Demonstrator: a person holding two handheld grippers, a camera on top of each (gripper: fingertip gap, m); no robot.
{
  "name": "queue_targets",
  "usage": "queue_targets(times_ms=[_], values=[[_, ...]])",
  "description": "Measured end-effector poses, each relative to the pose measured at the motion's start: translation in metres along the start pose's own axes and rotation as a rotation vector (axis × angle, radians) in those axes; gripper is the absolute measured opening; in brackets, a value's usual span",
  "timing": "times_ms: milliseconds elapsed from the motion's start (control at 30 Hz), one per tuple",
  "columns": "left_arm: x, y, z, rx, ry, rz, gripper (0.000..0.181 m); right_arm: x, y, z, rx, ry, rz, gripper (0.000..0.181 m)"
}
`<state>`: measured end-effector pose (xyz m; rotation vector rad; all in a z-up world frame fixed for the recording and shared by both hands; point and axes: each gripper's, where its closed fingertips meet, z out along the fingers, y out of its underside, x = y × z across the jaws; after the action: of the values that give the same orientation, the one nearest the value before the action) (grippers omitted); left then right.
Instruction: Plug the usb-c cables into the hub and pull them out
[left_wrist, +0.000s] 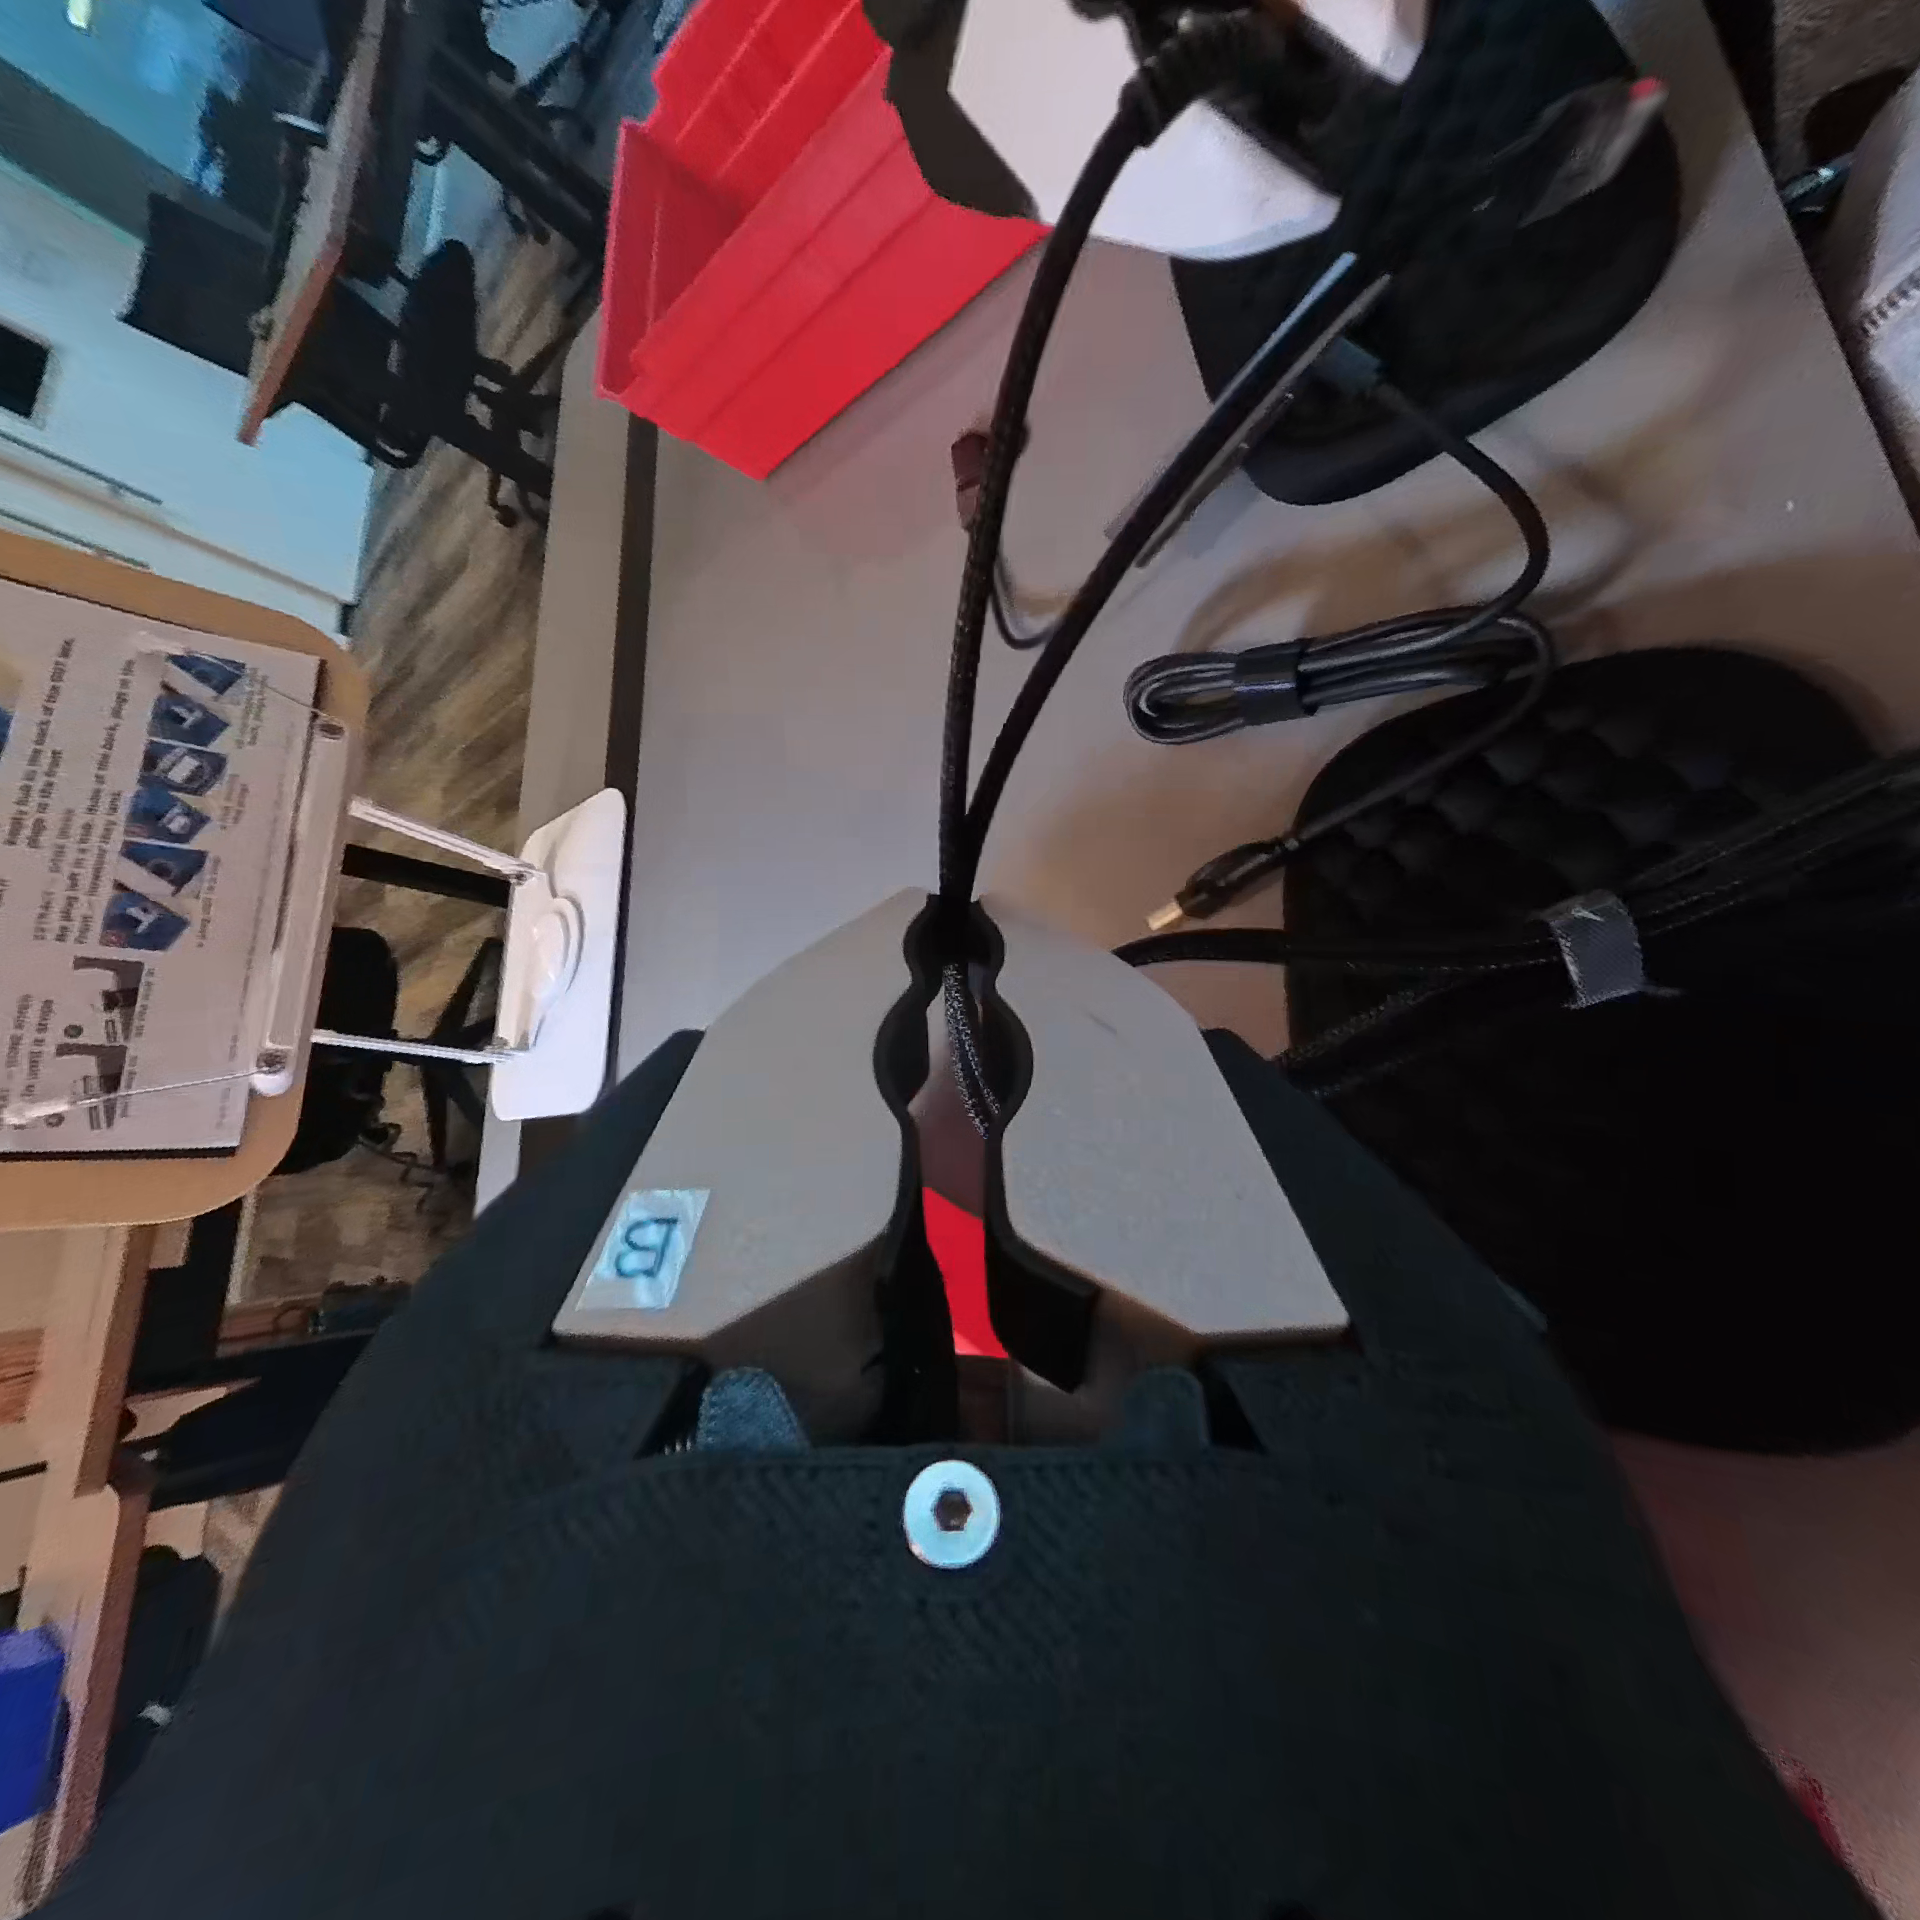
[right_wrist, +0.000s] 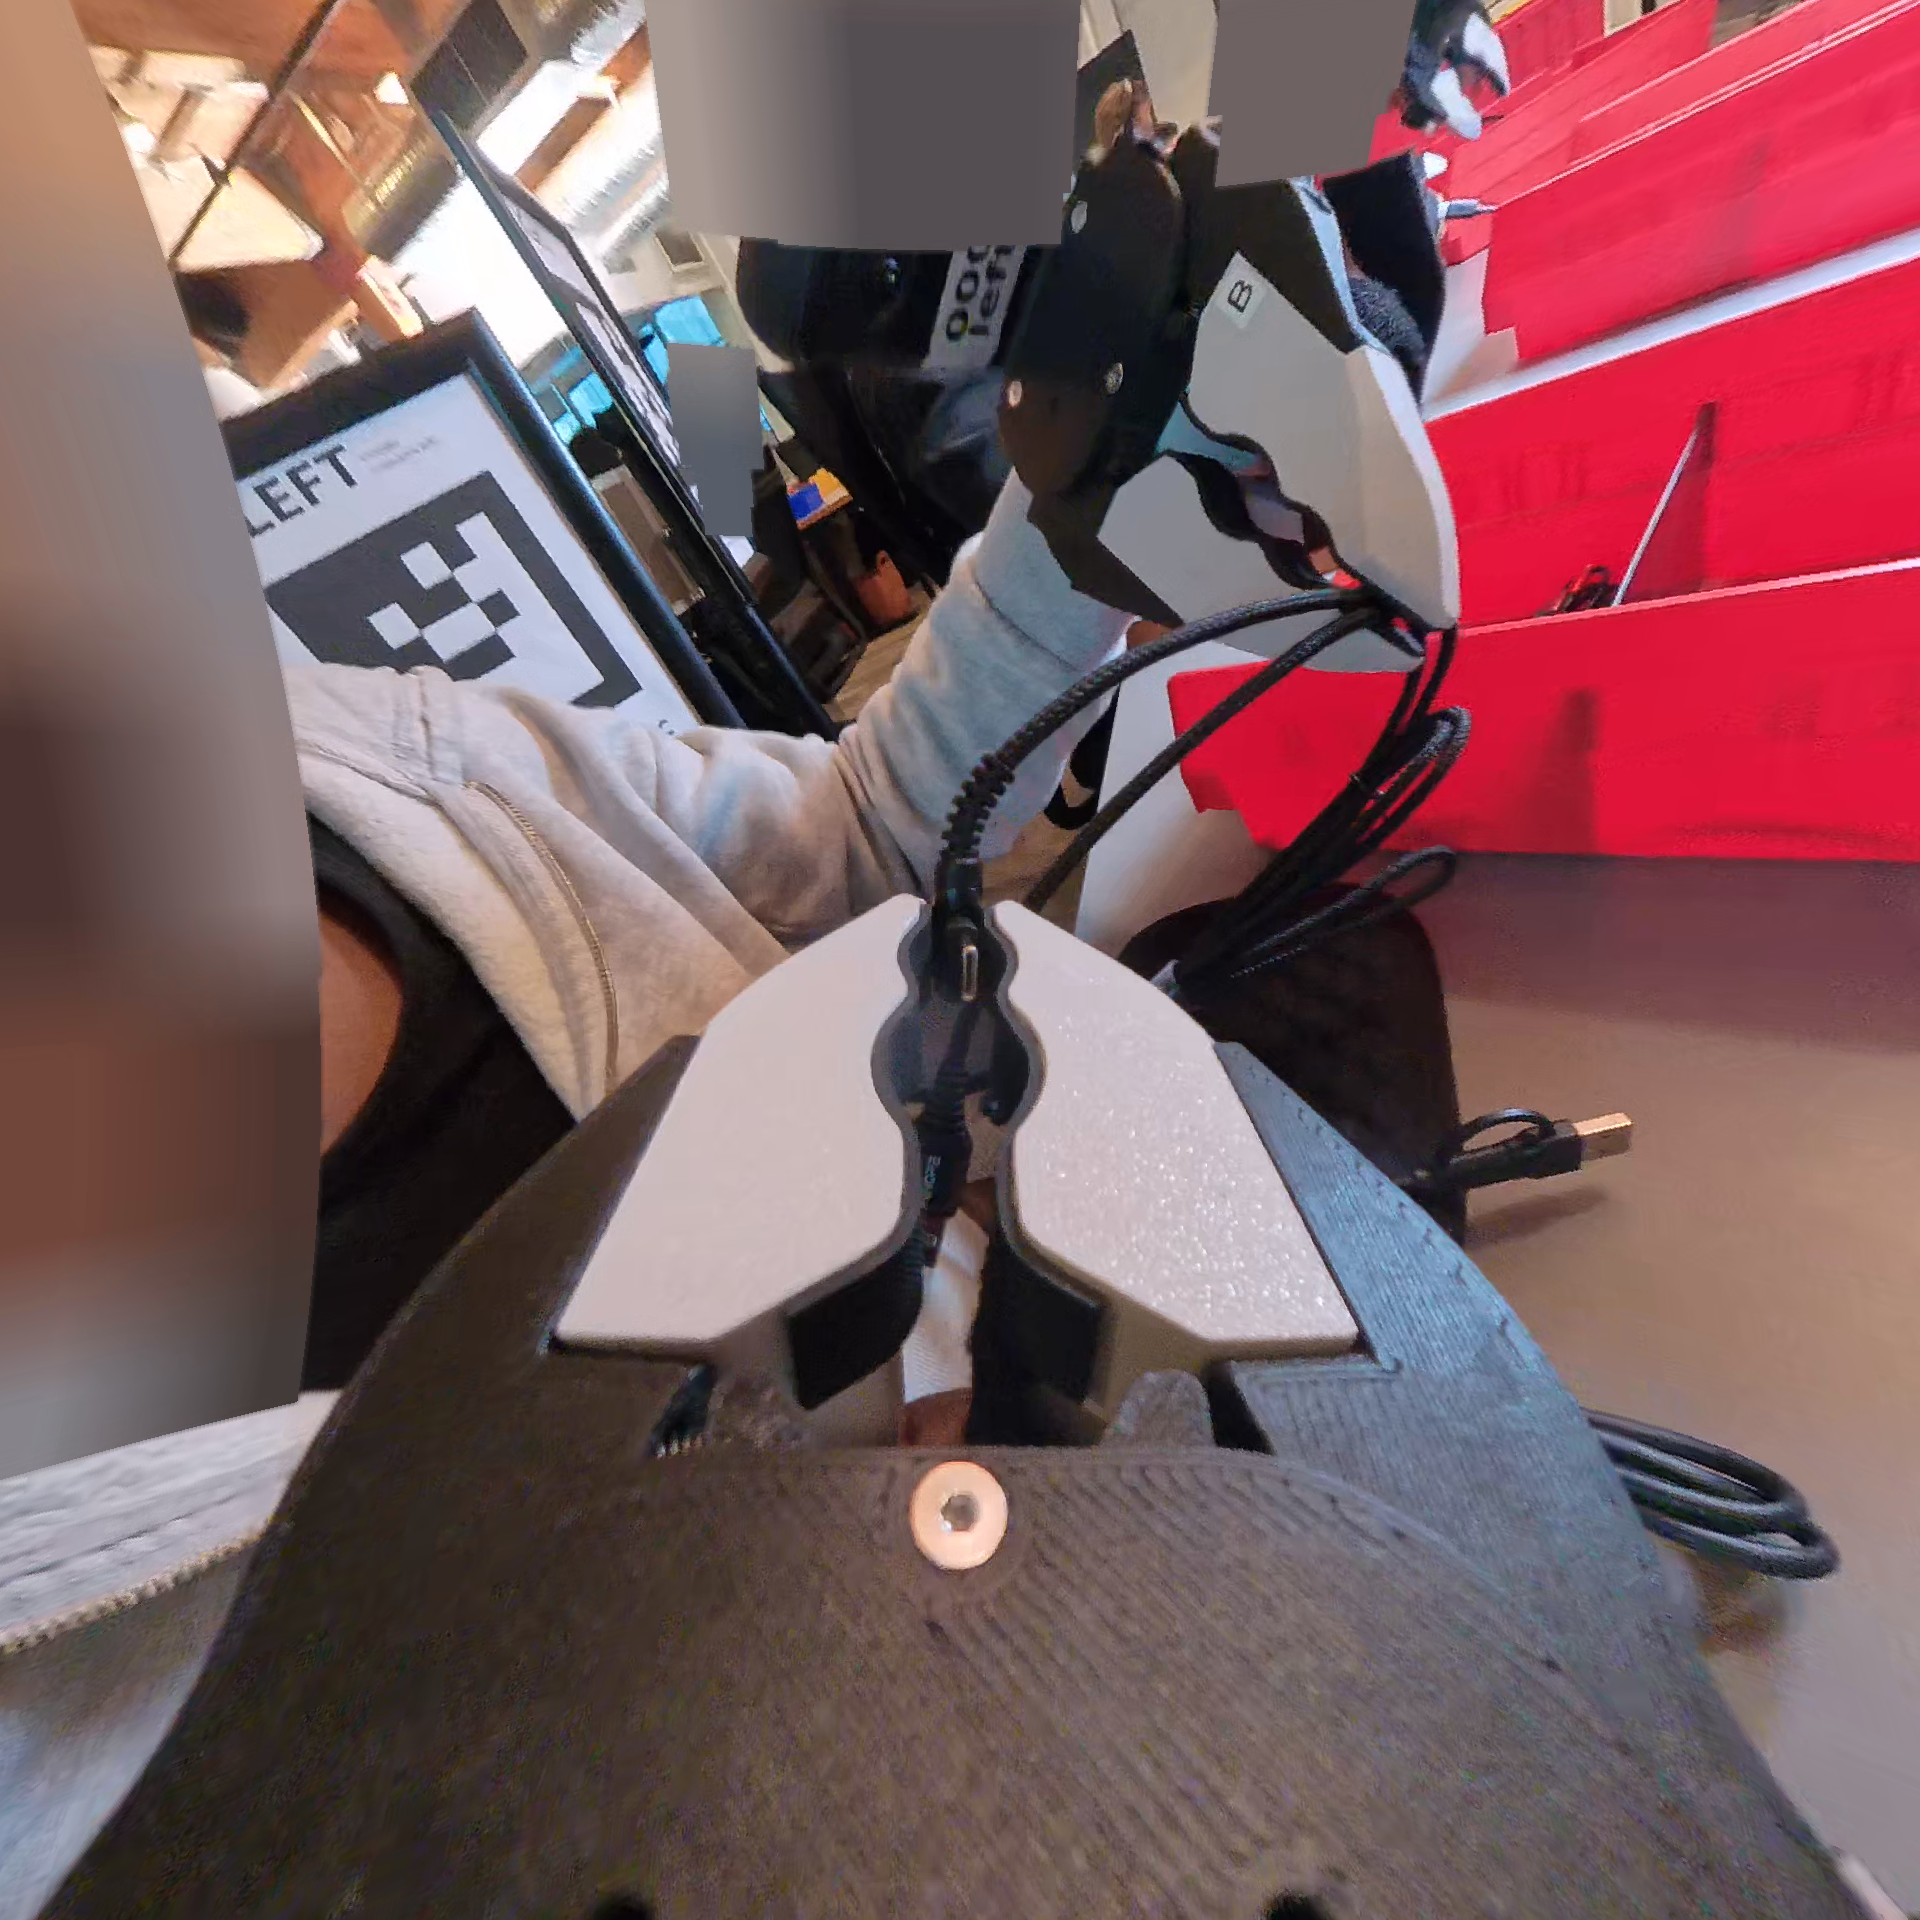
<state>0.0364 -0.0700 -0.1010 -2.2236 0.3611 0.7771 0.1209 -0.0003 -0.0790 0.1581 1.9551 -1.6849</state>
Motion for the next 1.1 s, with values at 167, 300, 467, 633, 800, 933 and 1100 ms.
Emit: queue_targets(times_ms=[167, 300, 467, 633, 800, 933, 1100], values=[[-0.028, 0.012, -0.004, -0.043, -0.279, -0.209, 0.057, 0.011, -0.028, -0.001, 0.281, 0.008, 0.234, 0.007], [-0.030, 0.010, -0.021, 0.236, -0.556, -0.872, 0.061, 0.027, -0.032, 0.002, 0.480, 0.071, 0.292, 0.007], [0.019, 0.011, -0.026, 0.243, -0.414, -0.966, 0.056, 0.041, -0.017, 0.014, 0.541, 0.099, 0.403, 0.007], [0.019, -0.022, -0.030, 0.446, -0.225, -1.179, 0.039, 0.041, 0.005, 0.035, 0.441, 0.138, 0.340, 0.008], [0.046, -0.046, 0.006, 0.619, 0.025, -1.388, 0.029, 0.045, 0.016, 0.042, 0.347, 0.254, 0.174, 0.007], [0.047, -0.052, 0.010, 0.774, 0.098, -1.457, 0.007, 0.046, 0.022, 0.043, 0.300, 0.311, 0.116, 0.008], [0.052, -0.049, 0.013, 0.693, 0.064, -1.357, 0.006, 0.045, 0.030, 0.036, 0.203, 0.311, 0.107, 0.027]])
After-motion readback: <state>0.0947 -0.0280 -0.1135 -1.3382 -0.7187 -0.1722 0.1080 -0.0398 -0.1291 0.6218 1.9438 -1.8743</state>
